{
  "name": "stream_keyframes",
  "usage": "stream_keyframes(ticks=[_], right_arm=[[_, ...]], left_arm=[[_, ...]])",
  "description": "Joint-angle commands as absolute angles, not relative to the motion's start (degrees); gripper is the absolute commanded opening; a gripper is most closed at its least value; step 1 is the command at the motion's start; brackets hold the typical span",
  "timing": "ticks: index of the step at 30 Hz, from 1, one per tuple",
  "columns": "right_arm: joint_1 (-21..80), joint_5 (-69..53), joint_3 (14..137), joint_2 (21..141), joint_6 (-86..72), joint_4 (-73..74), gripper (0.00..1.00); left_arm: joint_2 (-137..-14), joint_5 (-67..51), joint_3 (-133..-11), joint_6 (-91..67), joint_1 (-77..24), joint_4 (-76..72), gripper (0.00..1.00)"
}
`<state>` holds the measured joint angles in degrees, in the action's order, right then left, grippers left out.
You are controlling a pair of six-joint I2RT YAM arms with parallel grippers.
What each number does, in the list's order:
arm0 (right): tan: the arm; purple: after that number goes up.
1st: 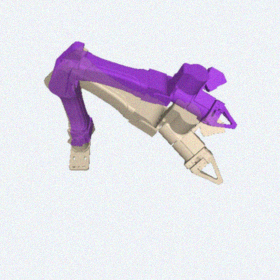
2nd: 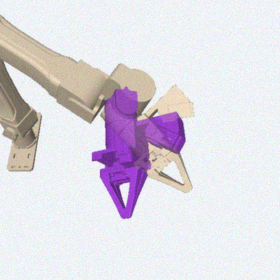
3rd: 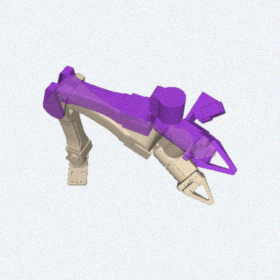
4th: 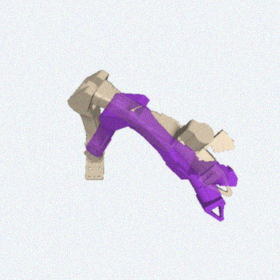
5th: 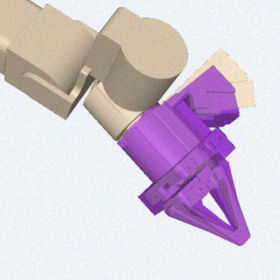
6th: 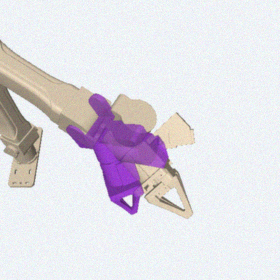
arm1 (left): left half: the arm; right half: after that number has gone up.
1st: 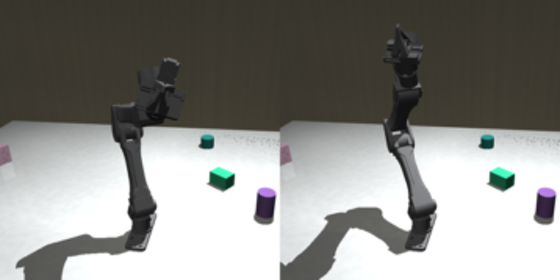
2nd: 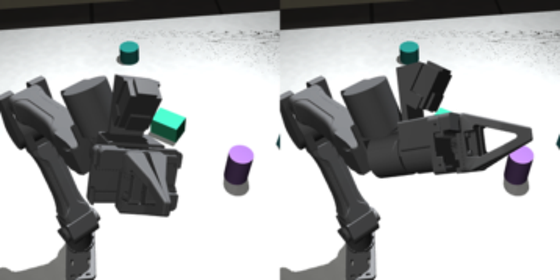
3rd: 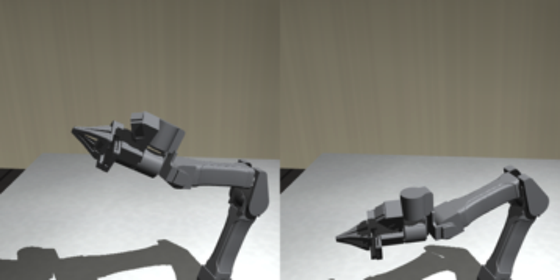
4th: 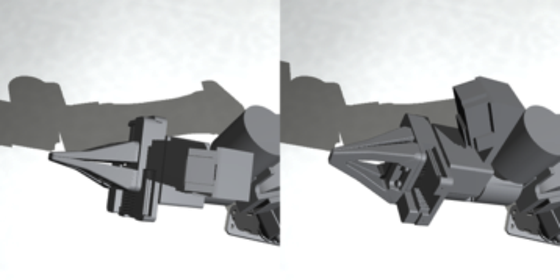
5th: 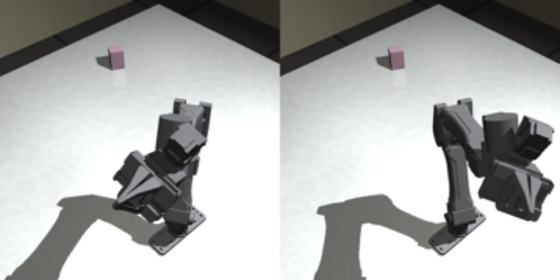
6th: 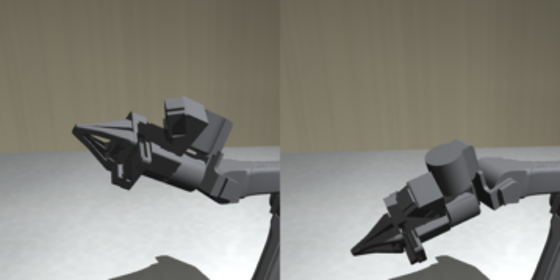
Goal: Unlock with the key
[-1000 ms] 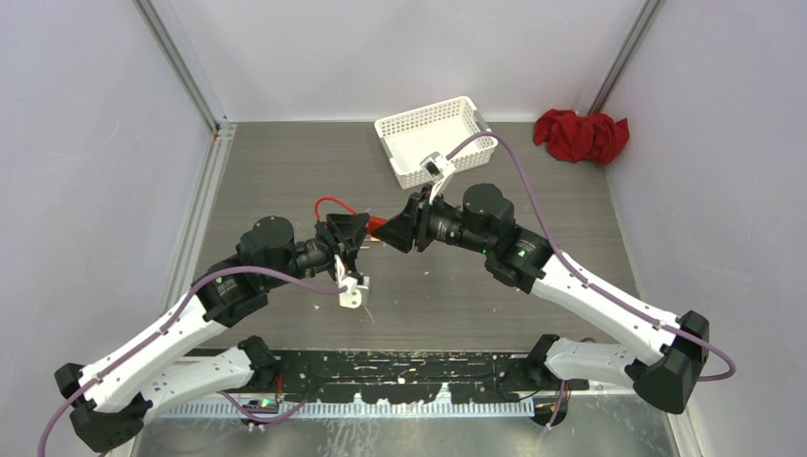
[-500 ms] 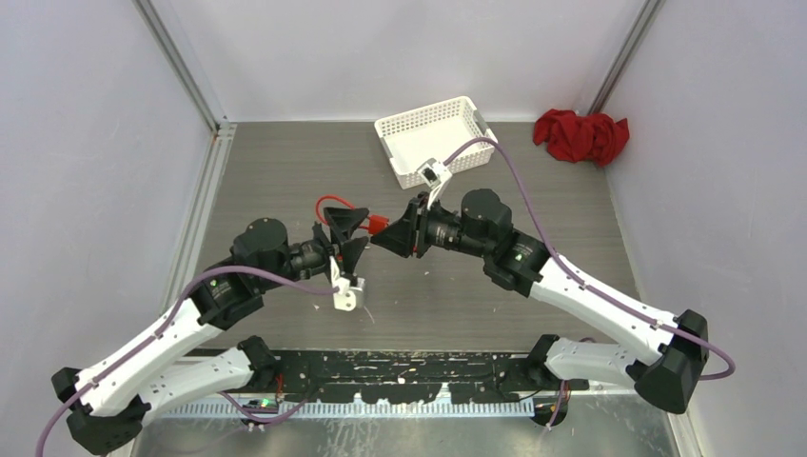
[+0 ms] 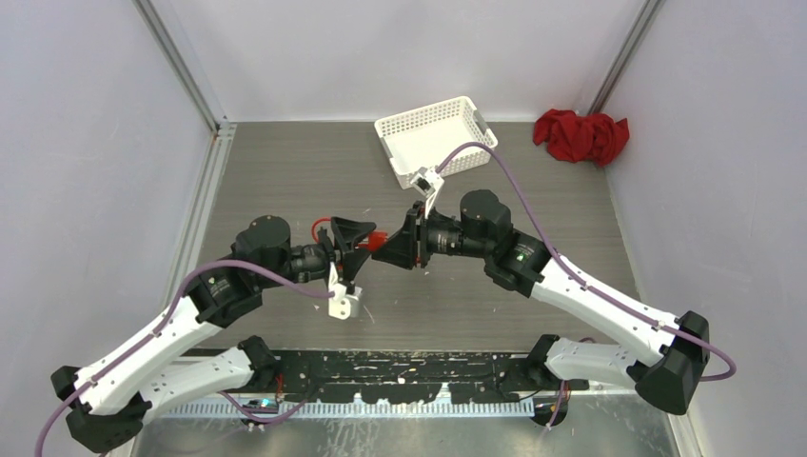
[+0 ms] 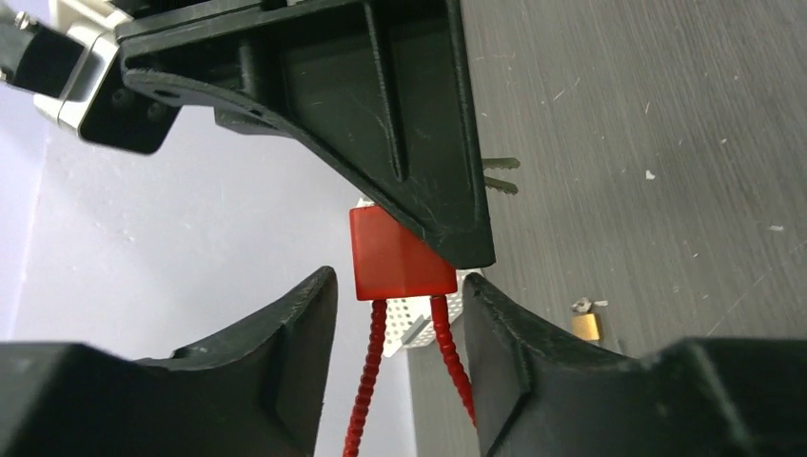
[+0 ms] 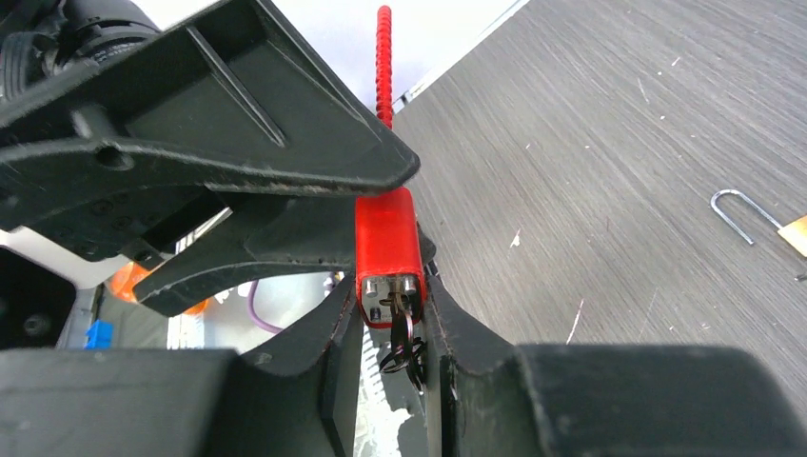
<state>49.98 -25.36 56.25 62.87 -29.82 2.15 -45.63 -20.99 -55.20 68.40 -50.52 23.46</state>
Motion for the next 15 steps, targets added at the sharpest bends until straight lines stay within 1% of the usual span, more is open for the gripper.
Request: stream_keyframes(ticks=[1, 3, 6, 7, 8, 9, 11, 15], right_arm=[[50.1, -29.1, 57.8, 62.0, -29.1, -0.8, 0.04], [50.1, -29.4, 57.9, 62.4, -29.3, -0.7, 0.05], [50.1, -29.3, 57.6, 62.6, -30.0, -1.5, 0.10], [50.1, -29.1, 57.3, 62.6, -30.4, -2.2, 0.13], [50.1, -28.7, 57.1, 62.5, -30.9, -2.8, 0.21], [50.1, -27.8, 57.0, 62.3, -31.5, -3.1, 0.28], [50.1, -25.9, 56.9, 61.8, -32.0, -3.6, 0.36], [49.9, -23.0, 56.3, 60.3, -32.6, -4.2, 0.39]], left_arm=[[-44.8, -23.7, -56.9, 71.7, -50.6, 24.6, 0.46], [-44.7, -24.2, -56.9, 71.6, -50.7, 24.4, 0.36], [-44.6, -24.4, -57.0, 71.6, -50.7, 24.3, 0.20], [-44.6, -24.2, -57.1, 71.6, -50.7, 24.2, 0.14], [-44.6, -23.9, -57.0, 71.6, -50.7, 24.1, 0.10], [-44.6, -23.6, -56.8, 71.6, -50.6, 24.0, 0.08], [-44.4, -22.7, -56.5, 71.6, -50.7, 23.4, 0.05], [-44.2, -21.2, -55.7, 71.4, -50.7, 22.6, 0.04]])
